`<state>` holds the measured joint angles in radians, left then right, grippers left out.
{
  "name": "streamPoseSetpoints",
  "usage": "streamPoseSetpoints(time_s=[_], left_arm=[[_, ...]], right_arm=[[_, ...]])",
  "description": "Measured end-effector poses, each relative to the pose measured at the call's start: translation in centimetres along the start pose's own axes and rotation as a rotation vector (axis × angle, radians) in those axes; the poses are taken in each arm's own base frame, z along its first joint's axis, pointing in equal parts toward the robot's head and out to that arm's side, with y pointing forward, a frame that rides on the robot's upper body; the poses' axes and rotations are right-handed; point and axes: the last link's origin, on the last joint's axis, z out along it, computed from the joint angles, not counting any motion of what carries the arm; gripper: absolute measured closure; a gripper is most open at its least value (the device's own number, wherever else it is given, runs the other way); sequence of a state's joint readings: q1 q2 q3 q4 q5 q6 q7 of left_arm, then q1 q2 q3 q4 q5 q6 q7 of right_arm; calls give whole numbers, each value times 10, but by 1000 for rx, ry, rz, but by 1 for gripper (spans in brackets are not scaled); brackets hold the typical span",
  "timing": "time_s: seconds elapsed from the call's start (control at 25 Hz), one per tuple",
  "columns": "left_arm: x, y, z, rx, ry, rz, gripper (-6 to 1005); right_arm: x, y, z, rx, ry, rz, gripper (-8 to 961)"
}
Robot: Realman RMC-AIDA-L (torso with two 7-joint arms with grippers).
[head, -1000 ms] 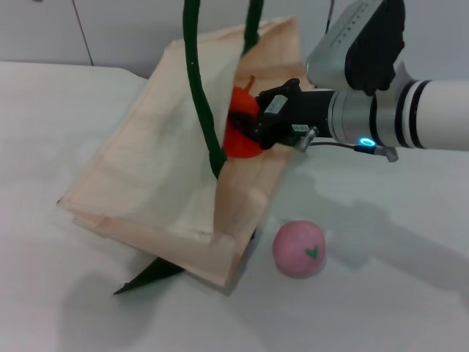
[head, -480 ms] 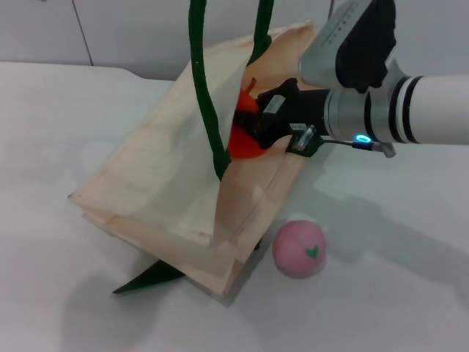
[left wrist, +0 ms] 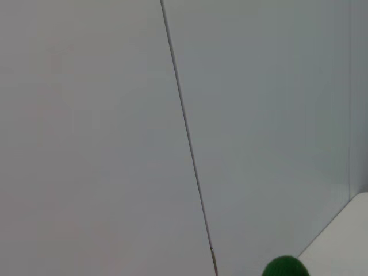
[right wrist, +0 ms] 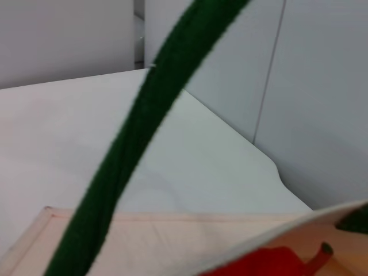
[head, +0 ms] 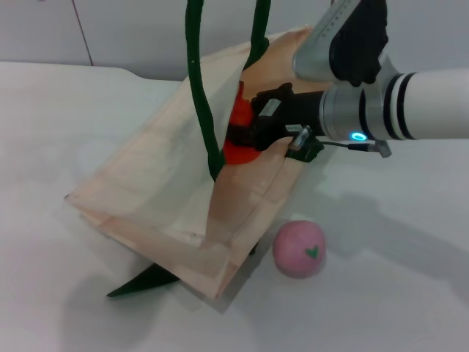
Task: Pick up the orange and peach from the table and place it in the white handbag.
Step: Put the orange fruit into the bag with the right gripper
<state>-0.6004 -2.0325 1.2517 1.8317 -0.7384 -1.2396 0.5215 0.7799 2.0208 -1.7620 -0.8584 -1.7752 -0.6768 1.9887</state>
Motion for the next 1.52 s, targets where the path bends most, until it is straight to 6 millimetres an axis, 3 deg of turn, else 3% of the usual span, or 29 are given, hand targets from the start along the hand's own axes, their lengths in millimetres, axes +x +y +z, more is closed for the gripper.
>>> streamPoseSetpoints(time_s=[0.2,0.44,0.64,0.96,1.16,1.32,1.52], left_arm=[[-2,-2,-1,6,-4,-6,870],[-10,-7,-4,25,-13,-21,871],[-12,-10,-5,38,-19,-19,871],[-24,-18,-9,80,-41,-37,870],[-27,-24,-13,101,-38,-49,870],[-29,-27,-14,114,-35,-54,870],[-34,-33,-17,143,-45,-58,871]], right_arm=[[5,-7,-4,16,5,29,424],[12,-22,-13,47,2,72,186],[15,-31,-23,48,5,95,71],[39,-48,-41,124,75,145,73],[41,-60,-75,205,81,161,73],[37,-58,-98,251,79,158,73],[34,-44,-109,210,103,175,73]])
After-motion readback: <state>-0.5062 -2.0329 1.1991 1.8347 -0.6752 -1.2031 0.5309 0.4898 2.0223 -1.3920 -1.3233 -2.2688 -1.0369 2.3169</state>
